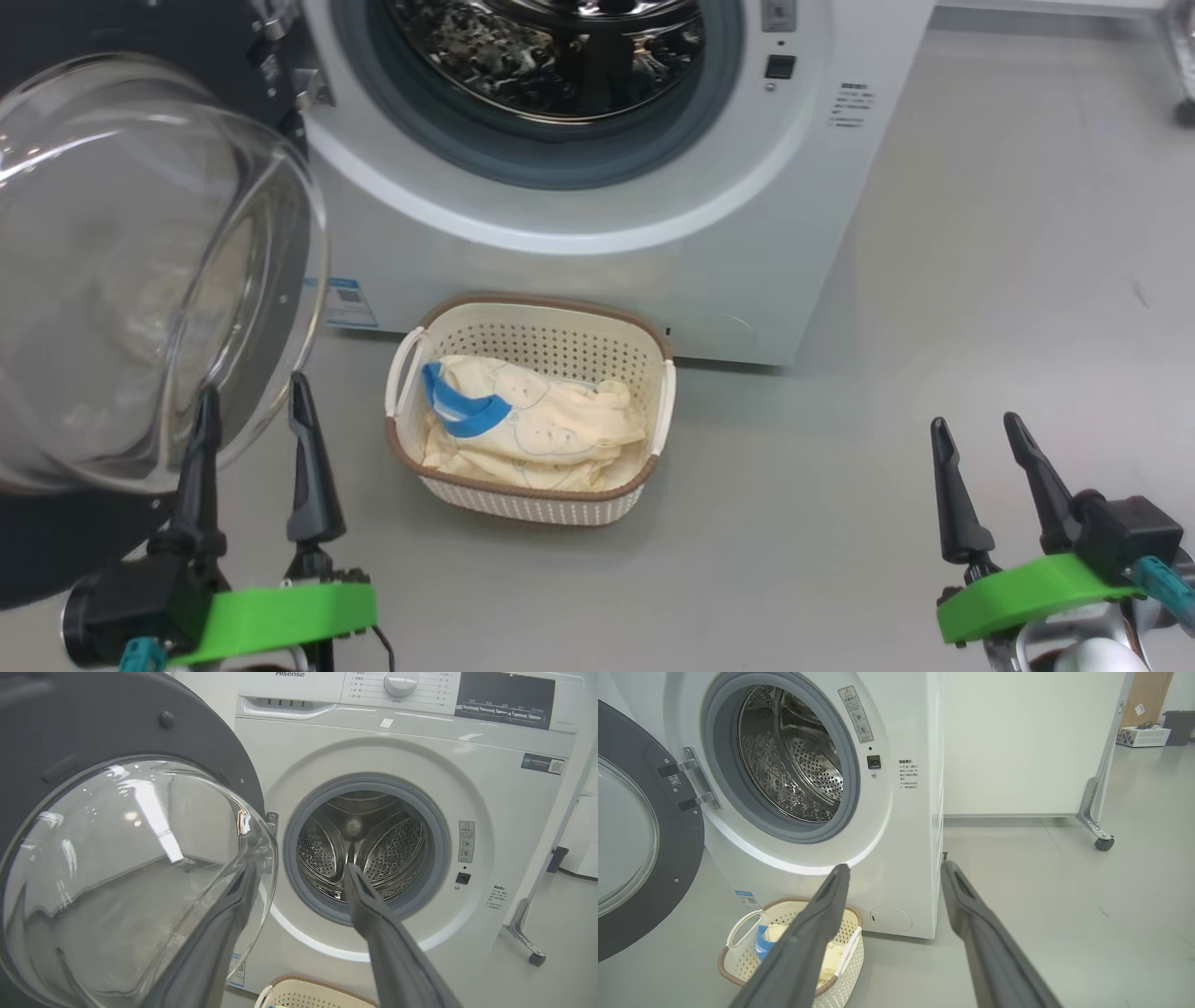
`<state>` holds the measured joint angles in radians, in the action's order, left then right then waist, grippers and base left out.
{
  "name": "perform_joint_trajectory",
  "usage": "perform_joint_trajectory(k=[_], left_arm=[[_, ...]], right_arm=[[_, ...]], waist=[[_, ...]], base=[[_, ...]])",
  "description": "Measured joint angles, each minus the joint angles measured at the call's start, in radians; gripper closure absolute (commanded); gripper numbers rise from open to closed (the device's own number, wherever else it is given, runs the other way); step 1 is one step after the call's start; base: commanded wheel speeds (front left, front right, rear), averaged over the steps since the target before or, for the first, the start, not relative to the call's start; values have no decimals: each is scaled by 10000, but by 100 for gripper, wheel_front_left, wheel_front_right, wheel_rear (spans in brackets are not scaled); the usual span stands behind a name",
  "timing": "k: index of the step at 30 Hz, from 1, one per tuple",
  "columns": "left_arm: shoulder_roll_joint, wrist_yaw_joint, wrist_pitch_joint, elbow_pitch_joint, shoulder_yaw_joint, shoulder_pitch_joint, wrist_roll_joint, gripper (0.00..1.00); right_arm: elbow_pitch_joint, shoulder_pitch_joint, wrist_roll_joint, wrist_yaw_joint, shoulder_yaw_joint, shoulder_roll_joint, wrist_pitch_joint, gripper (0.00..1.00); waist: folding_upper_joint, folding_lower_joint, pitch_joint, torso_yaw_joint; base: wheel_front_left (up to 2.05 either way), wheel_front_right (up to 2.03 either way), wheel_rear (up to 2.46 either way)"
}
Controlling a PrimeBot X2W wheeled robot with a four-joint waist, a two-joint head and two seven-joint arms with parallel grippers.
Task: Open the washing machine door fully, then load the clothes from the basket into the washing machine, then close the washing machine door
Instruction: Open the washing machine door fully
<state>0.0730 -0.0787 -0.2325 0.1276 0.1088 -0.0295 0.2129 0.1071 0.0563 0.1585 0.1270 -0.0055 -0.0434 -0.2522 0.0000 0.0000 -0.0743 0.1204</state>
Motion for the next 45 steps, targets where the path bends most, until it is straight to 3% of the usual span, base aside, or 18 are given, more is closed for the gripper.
perform_joint_trajectory(k=[10,16,22,29,34,45], left_arm=[[73,520,-146,-938,196,802,278,0],[65,738,-184,-1325,-305,1183,320,0],[-77,1411,-186,-1313,-700,1590,130,0],[-224,1751,-186,-1319,-894,2061,100,0],[-224,1569,-186,-1346,-1407,2199,353,0],[-236,1649,-186,-1283,-1676,2266,343,0]], right_arm=[[-67,-6,0,0,21,17,0,0],[-105,-3,75,0,0,19,0,0],[-105,-6,105,0,13,21,0,0],[-96,-4,174,0,-4,23,0,0],[-98,19,174,0,-111,25,0,0],[-111,232,174,0,-148,29,0,0]], waist=[[0,0,3,-1399],[0,0,-67,-2103],[0,0,-132,-2520],[0,0,8,-2673],[0,0,239,-2664],[0,0,418,-2604]], base=[[0,0,0],[0,0,0],[0,0,0],[0,0,0],[0,0,0],[0,0,0]])
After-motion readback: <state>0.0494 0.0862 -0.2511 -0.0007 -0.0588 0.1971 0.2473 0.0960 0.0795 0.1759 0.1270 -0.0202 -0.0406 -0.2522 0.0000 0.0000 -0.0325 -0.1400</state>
